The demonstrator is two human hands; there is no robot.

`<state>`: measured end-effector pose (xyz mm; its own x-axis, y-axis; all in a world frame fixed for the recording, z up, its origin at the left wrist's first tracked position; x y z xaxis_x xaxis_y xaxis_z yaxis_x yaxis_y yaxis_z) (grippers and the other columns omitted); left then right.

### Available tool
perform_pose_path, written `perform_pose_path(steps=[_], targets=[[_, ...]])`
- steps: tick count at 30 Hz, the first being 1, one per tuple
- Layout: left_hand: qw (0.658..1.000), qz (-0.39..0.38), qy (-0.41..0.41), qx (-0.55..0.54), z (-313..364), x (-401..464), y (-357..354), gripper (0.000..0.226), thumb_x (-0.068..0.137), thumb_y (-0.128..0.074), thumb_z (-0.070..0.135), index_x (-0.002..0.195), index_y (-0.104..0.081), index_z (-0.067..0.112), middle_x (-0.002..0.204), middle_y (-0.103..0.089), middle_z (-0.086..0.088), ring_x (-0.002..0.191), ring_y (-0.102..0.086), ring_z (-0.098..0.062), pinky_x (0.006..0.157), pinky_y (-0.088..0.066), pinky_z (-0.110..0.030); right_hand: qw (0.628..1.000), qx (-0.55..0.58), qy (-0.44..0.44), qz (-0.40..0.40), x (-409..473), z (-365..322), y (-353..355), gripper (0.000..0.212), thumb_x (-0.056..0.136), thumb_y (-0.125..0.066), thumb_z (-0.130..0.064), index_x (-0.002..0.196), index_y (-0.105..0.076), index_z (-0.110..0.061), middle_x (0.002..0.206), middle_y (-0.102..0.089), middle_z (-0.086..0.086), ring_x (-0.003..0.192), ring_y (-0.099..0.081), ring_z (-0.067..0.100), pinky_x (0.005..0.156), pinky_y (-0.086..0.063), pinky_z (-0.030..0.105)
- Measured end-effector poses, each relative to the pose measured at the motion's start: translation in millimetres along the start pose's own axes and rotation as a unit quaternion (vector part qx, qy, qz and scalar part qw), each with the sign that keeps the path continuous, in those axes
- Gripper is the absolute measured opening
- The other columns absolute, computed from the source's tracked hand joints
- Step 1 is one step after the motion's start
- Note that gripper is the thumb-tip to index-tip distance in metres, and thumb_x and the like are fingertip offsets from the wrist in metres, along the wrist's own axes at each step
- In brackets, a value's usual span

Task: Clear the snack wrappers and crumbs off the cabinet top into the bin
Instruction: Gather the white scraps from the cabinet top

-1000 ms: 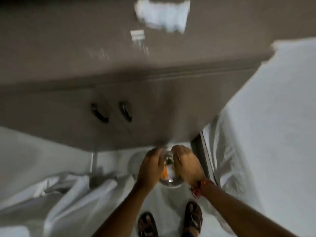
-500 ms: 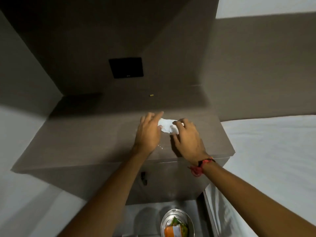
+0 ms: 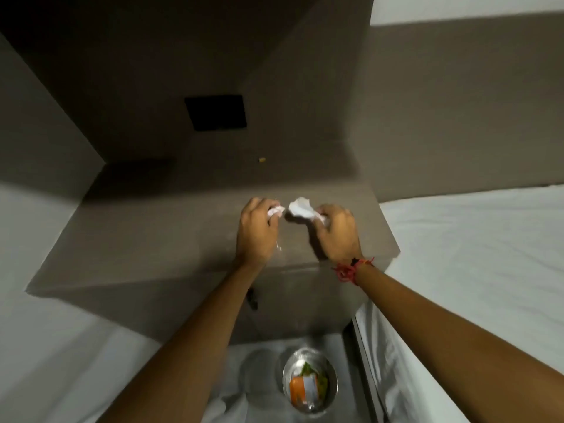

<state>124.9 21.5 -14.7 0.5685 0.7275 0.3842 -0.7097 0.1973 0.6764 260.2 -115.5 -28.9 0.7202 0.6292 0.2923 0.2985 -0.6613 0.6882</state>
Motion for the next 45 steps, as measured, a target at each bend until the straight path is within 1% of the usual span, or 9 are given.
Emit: perform_pose_path(steps=[9, 14, 18, 20, 23, 27, 35, 41, 45], targets=[[0.988, -0.12, -0.02, -0.094, 0.9, -174.1, -51.3, 0.011, 0.094, -0.064, 0.028, 0.102, -0.07, 0.022, 0.101, -0.066, 0.008, 0.092, -0.058, -0.001, 0.083, -0.048, -0.012, 0.941, 0.206, -0.246, 0.106, -197.4, 58.8, -1.9, 0.01, 0.09, -0.062, -0.028, 0.082, -0.064, -0.023, 0.073, -0.067, -0.004, 0.066, -0.061, 0.009, 0.057, -0.052, 0.028], [0.962, -0.208, 0.145, -0.097, -94.5, -292.1, -123.8, 0.009, 0.088, -0.069, 0.018, 0.096, -0.073, 0.017, 0.096, -0.071, 0.005, 0.085, -0.066, -0.008, 0.074, -0.052, -0.015, 0.886, 0.165, -0.434, -0.008, -324.2, 165.2, -89.1, 0.008, 0.087, -0.064, -0.021, 0.086, -0.067, -0.014, 0.078, -0.072, 0.01, 0.071, -0.07, 0.032, 0.064, -0.061, 0.049], [0.917, -0.236, 0.296, -0.126, -179.1, -373.8, -183.3, 0.007, 0.079, -0.075, 0.006, 0.081, -0.075, 0.012, 0.078, -0.074, 0.0, 0.067, -0.065, 0.003, 0.065, -0.046, -0.007, 0.818, 0.162, -0.543, -0.095, -398.0, 250.1, -170.2, 0.018, 0.088, -0.066, -0.011, 0.102, -0.072, 0.0, 0.08, -0.073, 0.012, 0.056, -0.07, 0.023, 0.045, -0.059, 0.032], [0.893, -0.253, 0.349, -0.128, -218.3, -416.4, -214.8, 0.003, 0.078, -0.076, 0.007, 0.08, -0.075, 0.009, 0.075, -0.075, -0.007, 0.067, -0.069, -0.005, 0.068, -0.056, -0.023, 0.801, 0.144, -0.564, -0.139, -425.4, 284.2, -210.3, 0.018, 0.087, -0.067, -0.009, 0.102, -0.073, 0.001, 0.074, -0.072, 0.006, 0.048, -0.068, 0.018, 0.048, -0.061, 0.035], [0.867, -0.263, 0.399, -0.143, -258.9, -453.3, -258.7, 0.008, 0.076, -0.076, 0.013, 0.082, -0.075, 0.009, 0.08, -0.075, -0.015, 0.073, -0.072, -0.034, 0.073, -0.061, -0.051, 0.794, 0.145, -0.56, -0.185, -437.8, 325.6, -262.1, 0.021, 0.088, -0.066, -0.013, 0.105, -0.073, -0.002, 0.088, -0.077, 0.015, 0.073, -0.076, 0.032, 0.074, -0.063, 0.052], [0.855, -0.282, 0.415, -0.133, -289.8, -474.1, -299.5, 0.034, 0.077, -0.065, -0.001, 0.107, -0.075, 0.011, 0.105, -0.075, -0.013, 0.098, -0.071, -0.036, 0.085, -0.059, -0.054, 0.771, 0.156, -0.564, -0.251, -451.4, 356.4, -308.6, 0.037, 0.092, -0.065, -0.022, 0.125, -0.065, -0.004, 0.116, -0.07, 0.017, 0.1, -0.068, 0.036, 0.085, -0.06, 0.052], [0.9, -0.29, 0.313, -0.083, -237.5, -399.3, -228.4, 0.047, 0.072, -0.044, 0.021, 0.108, -0.073, 0.011, 0.108, -0.075, -0.006, 0.098, -0.063, -0.012, 0.084, -0.046, -0.022, 0.864, -0.038, -0.338, -0.372, -378.7, 284.4, -252.5, 0.021, 0.09, -0.057, -0.012, 0.105, -0.071, -0.007, 0.106, -0.073, 0.012, 0.094, -0.069, 0.026, 0.073, -0.052, 0.024], [0.971, -0.17, 0.162, -0.032, -149.7, -260.0, -127.3, 0.024, 0.092, -0.059, 0.008, 0.111, -0.069, 0.017, 0.111, -0.073, -0.002, 0.101, -0.069, -0.018, 0.089, -0.057, -0.034, 0.973, -0.028, -0.041, -0.224, -220.6, 106.5, -170.0, 0.027, 0.091, -0.053, -0.016, 0.114, -0.068, -0.015, 0.111, -0.071, 0.004, 0.099, -0.066, 0.022, 0.08, -0.059, 0.037], [0.996, -0.07, 0.033, -0.054, -68.4, -169.8, -39.0, 0.014, 0.089, -0.06, 0.012, 0.101, -0.067, 0.015, 0.102, -0.07, 0.0, 0.093, -0.067, -0.018, 0.084, -0.057, -0.032, 0.987, 0.022, 0.146, -0.063, -140.2, -20.9, -87.0, 0.02, 0.092, -0.05, -0.021, 0.108, -0.061, -0.019, 0.1, -0.062, -0.002, 0.086, -0.057, 0.013, 0.071, -0.048, 0.02]])
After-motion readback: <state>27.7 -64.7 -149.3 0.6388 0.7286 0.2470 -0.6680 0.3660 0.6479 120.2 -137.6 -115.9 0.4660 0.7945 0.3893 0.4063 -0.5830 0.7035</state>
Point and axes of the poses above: each hand's wrist, its own x-axis towards the middle knuckle, its own y-axis out of the back of the hand, z = x × y, the point moved 9 cm from there along x, towards the middle knuckle
